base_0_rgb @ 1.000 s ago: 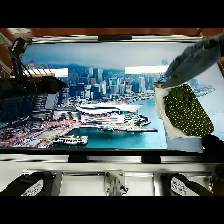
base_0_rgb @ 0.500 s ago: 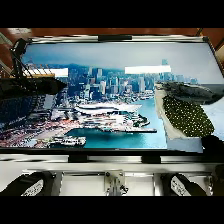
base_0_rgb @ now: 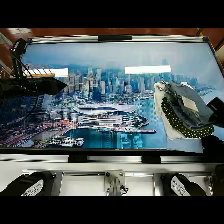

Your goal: Fold the shirts.

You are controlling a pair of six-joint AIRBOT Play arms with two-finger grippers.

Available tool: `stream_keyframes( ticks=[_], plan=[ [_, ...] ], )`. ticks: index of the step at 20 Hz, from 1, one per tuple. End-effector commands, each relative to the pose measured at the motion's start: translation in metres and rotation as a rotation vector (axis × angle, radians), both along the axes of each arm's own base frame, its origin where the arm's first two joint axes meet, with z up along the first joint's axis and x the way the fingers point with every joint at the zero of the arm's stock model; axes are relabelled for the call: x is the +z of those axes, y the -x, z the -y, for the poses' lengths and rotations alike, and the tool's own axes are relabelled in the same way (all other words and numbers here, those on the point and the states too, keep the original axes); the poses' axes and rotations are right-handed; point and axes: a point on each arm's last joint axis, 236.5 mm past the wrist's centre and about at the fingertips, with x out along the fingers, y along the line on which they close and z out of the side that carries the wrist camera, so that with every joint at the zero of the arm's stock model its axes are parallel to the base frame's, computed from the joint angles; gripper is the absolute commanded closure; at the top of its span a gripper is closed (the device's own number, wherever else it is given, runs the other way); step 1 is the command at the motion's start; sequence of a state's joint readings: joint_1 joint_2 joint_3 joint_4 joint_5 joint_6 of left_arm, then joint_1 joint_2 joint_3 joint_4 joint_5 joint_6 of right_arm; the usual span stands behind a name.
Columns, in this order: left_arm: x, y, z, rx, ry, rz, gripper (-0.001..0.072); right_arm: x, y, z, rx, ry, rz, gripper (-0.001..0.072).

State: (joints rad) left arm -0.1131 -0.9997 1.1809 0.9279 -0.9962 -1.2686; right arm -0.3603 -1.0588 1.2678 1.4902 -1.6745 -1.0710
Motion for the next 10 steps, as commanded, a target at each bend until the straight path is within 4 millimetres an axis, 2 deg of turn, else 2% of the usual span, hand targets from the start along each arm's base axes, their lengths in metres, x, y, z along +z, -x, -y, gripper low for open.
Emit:
stream_keyframes(
  ticks=[1,2,3,4,6,7,8,9,10],
  plan=[
    [0.0,0.0,0.0,0.0,0.0,0.0,0.0658,-0.044,0.023,0.004,0.006,0.011,-0.12,0.0573],
    [0.0,0.0,0.0,0.0,0.0,0.0,0.0658,-0.05,0.032,0.011,0.025,0.038,-0.163,0.0365],
    [0.0,0.0,0.0,0.0,0.0,-0.001,0.0658,-0.05,0.04,0.017,0.067,0.062,-0.205,0.0187],
    [0.0,0.0,0.0,0.0,0.0,0.0,0.0658,-0.045,0.048,0.027,0.108,0.103,-0.249,0.0178],
    [0.0,-0.001,0.0,0.001,-0.002,0.003,0.0659,-0.023,0.066,0.057,0.141,0.23,-0.345,0.0178],
    [0.0,-0.003,-0.001,0.005,-0.001,0.007,0.0659,-0.009,0.063,0.071,0.165,0.292,-0.341,0.0178],
    [-0.001,-0.006,-0.001,0.012,0.001,0.011,0.0659,0.008,0.047,0.08,0.223,0.341,-0.285,0.0178],
    [-0.003,-0.01,-0.002,0.02,0.001,0.012,0.066,0.026,0.021,0.083,0.275,0.378,-0.177,0.0178],
    [-0.009,-0.015,-0.004,0.025,-0.01,0.005,0.066,0.051,-0.016,0.081,0.309,0.424,-0.01,0.0178]
  ],
)
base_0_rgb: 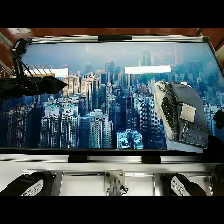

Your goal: Fold the shirts.

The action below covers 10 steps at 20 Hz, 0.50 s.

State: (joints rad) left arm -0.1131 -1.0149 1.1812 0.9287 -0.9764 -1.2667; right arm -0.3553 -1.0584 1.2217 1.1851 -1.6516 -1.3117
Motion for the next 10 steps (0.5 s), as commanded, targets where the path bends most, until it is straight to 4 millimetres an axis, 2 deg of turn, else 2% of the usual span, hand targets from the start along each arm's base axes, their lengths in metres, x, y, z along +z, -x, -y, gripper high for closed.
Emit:
stream_keyframes(
  ticks=[1,2,3,4,5,6,7,8,9,10],
  plan=[
    [-0.016,-0.012,-0.006,0.013,-0.055,-0.009,0.0661,0.074,-0.086,0.007,0.23,0.135,0.343,0.0179],
    [-0.031,-0.016,-0.011,0.018,-0.124,-0.042,0.0661,0.105,-0.131,-0.017,0.323,0.131,0.537,0.0184],
    [-0.051,-0.018,-0.019,0.024,-0.207,-0.101,0.0661,0.129,-0.167,-0.049,0.415,0.107,0.694,0.0184],
    [-0.068,-0.016,-0.026,0.019,-0.294,-0.17,0.0661,0.144,-0.195,-0.091,0.519,0.073,0.805,0.0184],
    [-0.085,-0.011,-0.034,0.006,-0.392,-0.251,0.066,0.142,-0.211,-0.13,0.612,0.04,0.826,0.0184],
    [-0.098,-0.005,-0.041,-0.01,-0.477,-0.317,0.0658,0.122,-0.22,-0.174,0.698,-0.017,0.776,0.0184],
    [-0.109,-0.001,-0.046,-0.03,-0.553,-0.367,0.0573,0.09,-0.219,-0.209,0.735,-0.087,0.683,0.0182],
    [-0.116,0.001,-0.045,-0.046,-0.578,-0.391,0.0353,0.051,-0.212,-0.243,0.775,-0.164,0.554,0.0172],
    [-0.12,0.002,-0.042,-0.044,-0.574,-0.405,0.0291,0.018,-0.202,-0.267,0.799,-0.228,0.437,0.0135],
    [-0.122,0.003,-0.041,-0.035,-0.569,-0.413,0.0291,-0.014,-0.187,-0.287,0.802,-0.3,0.315,0.0133]
  ],
)
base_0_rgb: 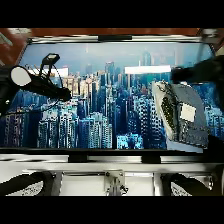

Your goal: Fold the shirts.

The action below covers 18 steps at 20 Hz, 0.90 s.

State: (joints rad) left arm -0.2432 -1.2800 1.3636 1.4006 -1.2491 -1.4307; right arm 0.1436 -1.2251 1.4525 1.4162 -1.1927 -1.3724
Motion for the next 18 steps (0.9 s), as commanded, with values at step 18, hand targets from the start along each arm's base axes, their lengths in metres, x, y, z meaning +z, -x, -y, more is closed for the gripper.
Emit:
stream_keyframes(
  ticks=[18],
  plan=[
    [-0.047,0.002,-0.009,0.116,-0.067,-0.081,0.0296,-0.099,0.046,-0.089,0.146,-0.059,-0.427,0.0133]
  ],
)
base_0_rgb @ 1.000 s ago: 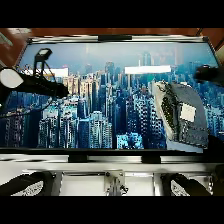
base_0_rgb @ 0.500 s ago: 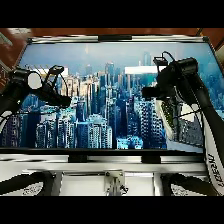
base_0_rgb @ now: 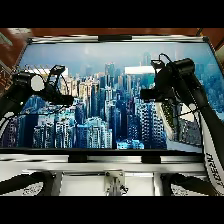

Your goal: Fold the shirts.

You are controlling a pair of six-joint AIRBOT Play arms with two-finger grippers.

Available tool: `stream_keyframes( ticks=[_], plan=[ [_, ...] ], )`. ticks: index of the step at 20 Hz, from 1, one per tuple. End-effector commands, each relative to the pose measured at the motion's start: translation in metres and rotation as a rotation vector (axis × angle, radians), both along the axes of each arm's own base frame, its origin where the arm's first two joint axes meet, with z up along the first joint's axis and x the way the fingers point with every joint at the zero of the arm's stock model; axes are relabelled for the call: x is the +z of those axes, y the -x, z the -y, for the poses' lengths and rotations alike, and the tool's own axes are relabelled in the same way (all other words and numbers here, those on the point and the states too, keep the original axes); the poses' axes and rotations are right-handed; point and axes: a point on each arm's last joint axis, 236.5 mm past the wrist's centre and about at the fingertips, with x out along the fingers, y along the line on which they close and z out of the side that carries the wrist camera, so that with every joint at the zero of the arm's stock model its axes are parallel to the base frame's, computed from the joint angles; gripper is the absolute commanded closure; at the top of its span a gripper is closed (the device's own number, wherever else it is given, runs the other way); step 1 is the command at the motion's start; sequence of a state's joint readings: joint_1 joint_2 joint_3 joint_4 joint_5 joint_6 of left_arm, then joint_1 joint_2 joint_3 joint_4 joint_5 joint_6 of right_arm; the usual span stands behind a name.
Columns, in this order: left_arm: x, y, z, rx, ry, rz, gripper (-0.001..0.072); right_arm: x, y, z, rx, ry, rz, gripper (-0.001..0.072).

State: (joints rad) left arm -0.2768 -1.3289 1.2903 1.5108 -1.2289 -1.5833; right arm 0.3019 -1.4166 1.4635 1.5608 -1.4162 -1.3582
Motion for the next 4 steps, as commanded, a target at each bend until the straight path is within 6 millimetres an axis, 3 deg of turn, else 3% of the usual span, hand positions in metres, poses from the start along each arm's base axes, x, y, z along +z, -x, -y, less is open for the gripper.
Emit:
stream_keyframes(
  ticks=[1,4],
  plan=[
    [0.0016,-0.0046,0.0038,0.003,0.018,0.02,0.0296,0.0002,0.0003,-0.0006,0.002,0.0,-0.001,0.0133],
    [0.0018,-0.0053,0.004,0.003,0.019,0.023,0.0295,0.0,0.0003,-0.0006,0.002,0.0,-0.001,0.0133]
  ],
)
